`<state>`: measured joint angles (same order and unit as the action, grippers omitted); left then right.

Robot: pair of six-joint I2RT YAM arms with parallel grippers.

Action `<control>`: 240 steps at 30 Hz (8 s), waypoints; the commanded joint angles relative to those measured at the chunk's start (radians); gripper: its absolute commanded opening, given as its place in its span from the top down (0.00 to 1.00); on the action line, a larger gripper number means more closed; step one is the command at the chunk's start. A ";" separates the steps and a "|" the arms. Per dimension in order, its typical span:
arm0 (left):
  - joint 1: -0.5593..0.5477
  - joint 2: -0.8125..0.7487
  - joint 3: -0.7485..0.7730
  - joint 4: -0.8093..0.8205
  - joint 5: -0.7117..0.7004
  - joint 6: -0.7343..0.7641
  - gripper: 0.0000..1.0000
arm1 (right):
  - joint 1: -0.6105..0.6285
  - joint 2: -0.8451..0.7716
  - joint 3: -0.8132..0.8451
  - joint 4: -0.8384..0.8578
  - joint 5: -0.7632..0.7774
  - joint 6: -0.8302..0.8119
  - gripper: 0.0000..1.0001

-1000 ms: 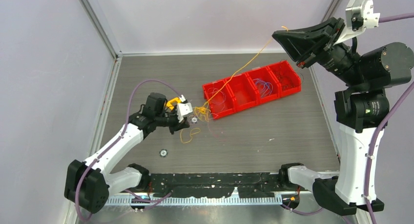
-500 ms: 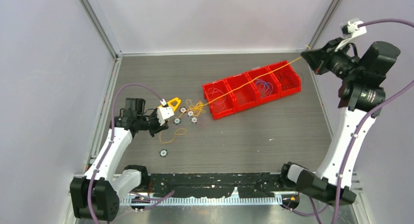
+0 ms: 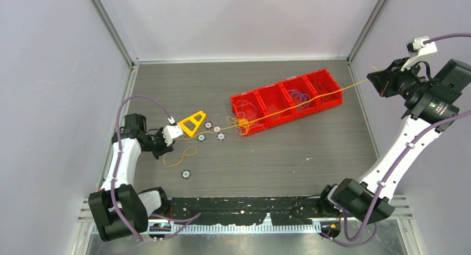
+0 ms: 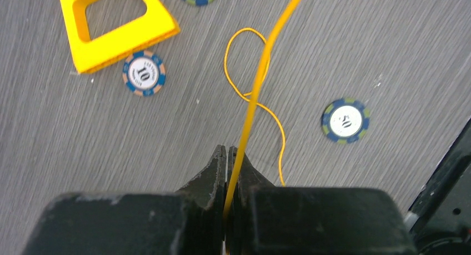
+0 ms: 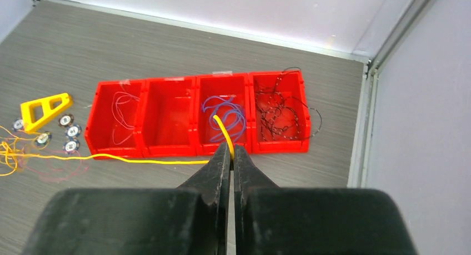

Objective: Untangle the cables

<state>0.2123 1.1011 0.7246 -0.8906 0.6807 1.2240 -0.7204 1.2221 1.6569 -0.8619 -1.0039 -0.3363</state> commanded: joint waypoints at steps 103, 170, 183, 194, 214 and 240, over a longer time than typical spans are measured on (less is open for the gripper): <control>-0.832 0.203 0.610 0.638 -0.057 -1.957 1.00 | 1.357 -0.001 -0.338 0.574 0.480 0.204 0.05; -0.567 -0.201 0.275 0.480 -0.123 -1.488 0.00 | 0.922 0.137 -0.447 0.709 0.546 0.326 0.95; -0.532 -0.170 0.295 0.477 -0.071 -1.503 0.00 | 0.873 0.562 -0.319 1.113 0.411 0.722 0.94; -0.505 -0.153 0.261 0.517 -0.038 -1.535 0.01 | 0.747 0.536 -0.444 1.033 0.414 0.524 0.95; -0.505 -0.120 0.255 0.507 -0.047 -1.551 0.01 | 0.925 0.579 -0.339 0.616 0.647 -0.010 0.95; -0.493 -0.145 0.351 0.332 -0.104 -1.348 0.00 | 1.111 0.102 -0.572 -0.107 0.617 -0.392 0.11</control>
<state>-0.2874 0.9661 1.0412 -0.5453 0.4992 -0.1741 0.3050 1.3067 1.1950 -0.9611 -0.4286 -0.6853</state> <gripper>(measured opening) 0.994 0.896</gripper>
